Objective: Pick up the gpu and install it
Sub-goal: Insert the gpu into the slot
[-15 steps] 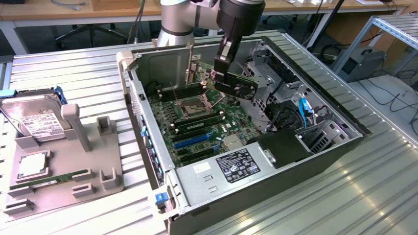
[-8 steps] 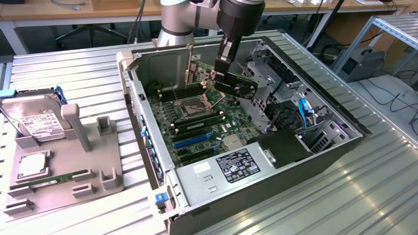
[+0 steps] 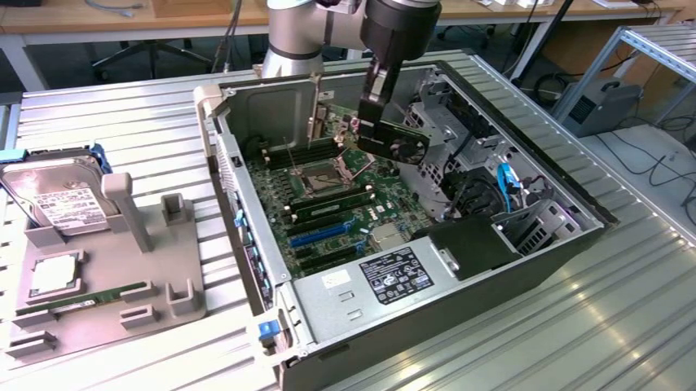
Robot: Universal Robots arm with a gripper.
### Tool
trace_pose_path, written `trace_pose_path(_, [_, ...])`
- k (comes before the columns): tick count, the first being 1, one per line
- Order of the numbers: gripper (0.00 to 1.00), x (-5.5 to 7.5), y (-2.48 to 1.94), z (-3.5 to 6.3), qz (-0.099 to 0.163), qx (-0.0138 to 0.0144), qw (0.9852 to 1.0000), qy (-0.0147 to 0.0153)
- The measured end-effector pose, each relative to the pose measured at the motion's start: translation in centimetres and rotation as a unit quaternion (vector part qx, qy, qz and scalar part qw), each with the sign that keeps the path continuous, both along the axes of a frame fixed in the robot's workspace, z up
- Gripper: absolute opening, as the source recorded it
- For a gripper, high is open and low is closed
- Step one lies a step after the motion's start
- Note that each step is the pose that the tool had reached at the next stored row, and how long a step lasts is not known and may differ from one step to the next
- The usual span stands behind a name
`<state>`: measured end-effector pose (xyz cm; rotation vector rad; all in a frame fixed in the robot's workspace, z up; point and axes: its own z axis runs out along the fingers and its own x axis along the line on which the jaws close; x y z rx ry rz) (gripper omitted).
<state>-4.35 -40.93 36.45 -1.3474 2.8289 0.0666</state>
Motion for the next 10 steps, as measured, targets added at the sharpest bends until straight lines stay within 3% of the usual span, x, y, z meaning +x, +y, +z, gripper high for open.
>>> trace_pose_path(10, [0.27,0.00,0.00,-0.03,0.015,0.0000,0.9999,0.0000])
